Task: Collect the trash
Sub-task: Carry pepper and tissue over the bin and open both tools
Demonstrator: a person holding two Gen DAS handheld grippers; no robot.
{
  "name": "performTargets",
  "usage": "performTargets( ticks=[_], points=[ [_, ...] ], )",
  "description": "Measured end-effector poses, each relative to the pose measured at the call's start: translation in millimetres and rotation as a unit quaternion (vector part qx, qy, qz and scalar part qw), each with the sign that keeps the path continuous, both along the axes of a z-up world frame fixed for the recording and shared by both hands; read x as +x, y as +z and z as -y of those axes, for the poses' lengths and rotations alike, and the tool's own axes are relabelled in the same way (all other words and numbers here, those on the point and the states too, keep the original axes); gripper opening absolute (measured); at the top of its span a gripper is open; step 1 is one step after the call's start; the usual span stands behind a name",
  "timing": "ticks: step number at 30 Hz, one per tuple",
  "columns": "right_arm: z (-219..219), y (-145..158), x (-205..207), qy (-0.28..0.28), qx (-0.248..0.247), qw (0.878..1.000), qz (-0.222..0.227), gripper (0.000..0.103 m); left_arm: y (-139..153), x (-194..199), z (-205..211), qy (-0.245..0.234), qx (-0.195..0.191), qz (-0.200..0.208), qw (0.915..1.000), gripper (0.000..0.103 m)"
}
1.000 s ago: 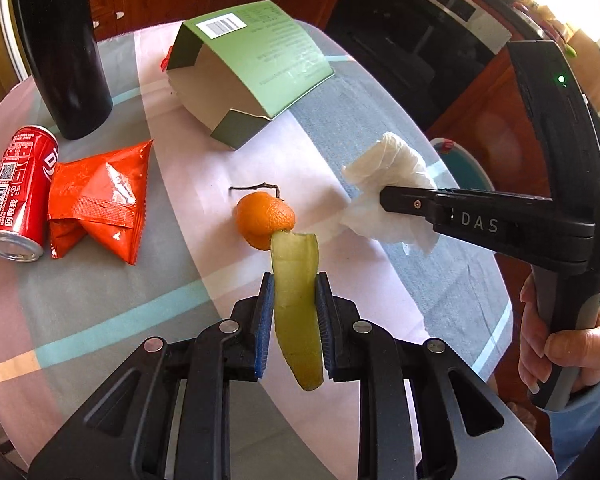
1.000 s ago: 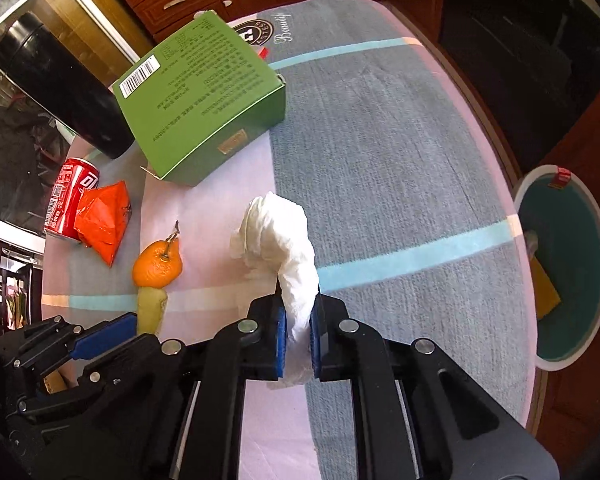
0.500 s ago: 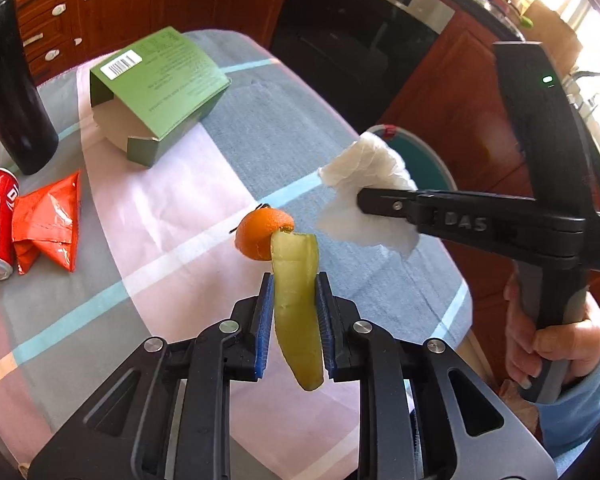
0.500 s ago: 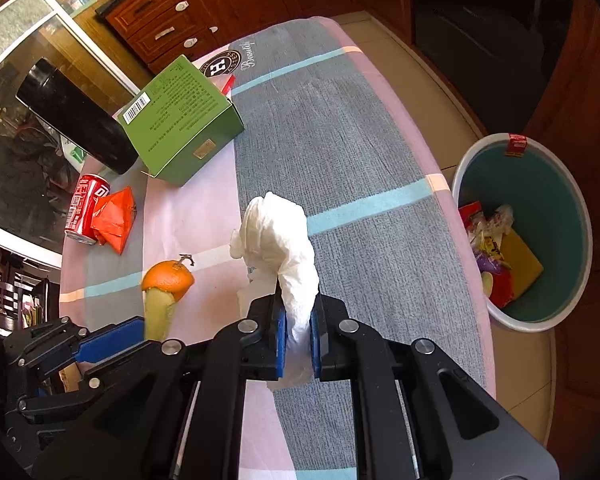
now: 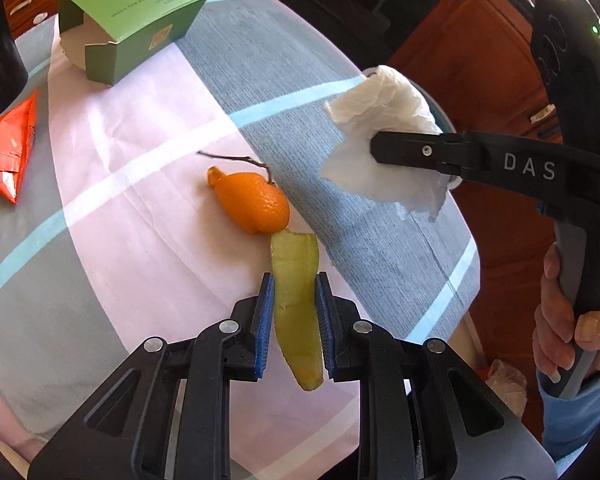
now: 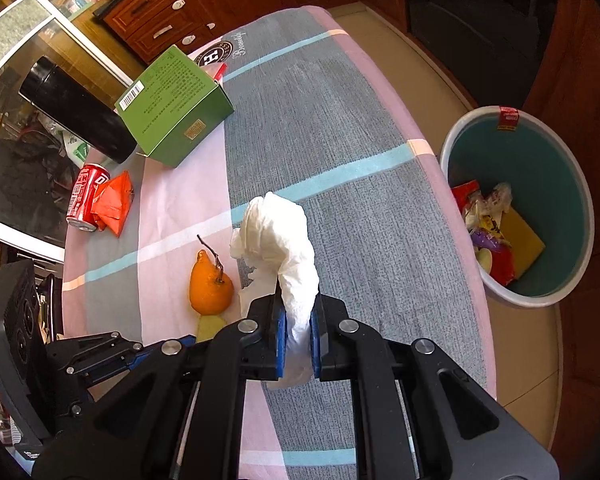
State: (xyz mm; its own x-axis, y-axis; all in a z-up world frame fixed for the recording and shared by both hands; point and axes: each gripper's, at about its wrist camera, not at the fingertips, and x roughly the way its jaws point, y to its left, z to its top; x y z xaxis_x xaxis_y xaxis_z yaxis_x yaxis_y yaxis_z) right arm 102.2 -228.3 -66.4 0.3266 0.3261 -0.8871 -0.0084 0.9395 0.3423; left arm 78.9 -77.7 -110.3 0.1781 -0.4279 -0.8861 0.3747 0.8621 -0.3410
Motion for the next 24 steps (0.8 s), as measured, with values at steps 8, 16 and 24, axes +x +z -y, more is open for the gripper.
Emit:
performTargets(
  ticks=[8, 16, 24],
  points=[
    [-28.6, -5.3, -7.7, 0.046, 0.014, 0.999, -0.008, 0.009, -1.9, -12.8, 1.2, -0.005, -0.008, -0.003, 0.9999, 0.022],
    [-31.9, -14.5, -7.4, 0.042, 0.009, 0.999, -0.018, 0.009, 7.6, -17.6, -9.9, 0.001, -0.005, 0.009, 0.9999, 0.022],
    [18.2, 5.7, -5.4, -0.007, 0.014, 1.0, 0.011, 0.009, 43.2, -14.1, 10.8, -0.008, -0.004, 0.05, 0.9987, 0.022]
  ],
)
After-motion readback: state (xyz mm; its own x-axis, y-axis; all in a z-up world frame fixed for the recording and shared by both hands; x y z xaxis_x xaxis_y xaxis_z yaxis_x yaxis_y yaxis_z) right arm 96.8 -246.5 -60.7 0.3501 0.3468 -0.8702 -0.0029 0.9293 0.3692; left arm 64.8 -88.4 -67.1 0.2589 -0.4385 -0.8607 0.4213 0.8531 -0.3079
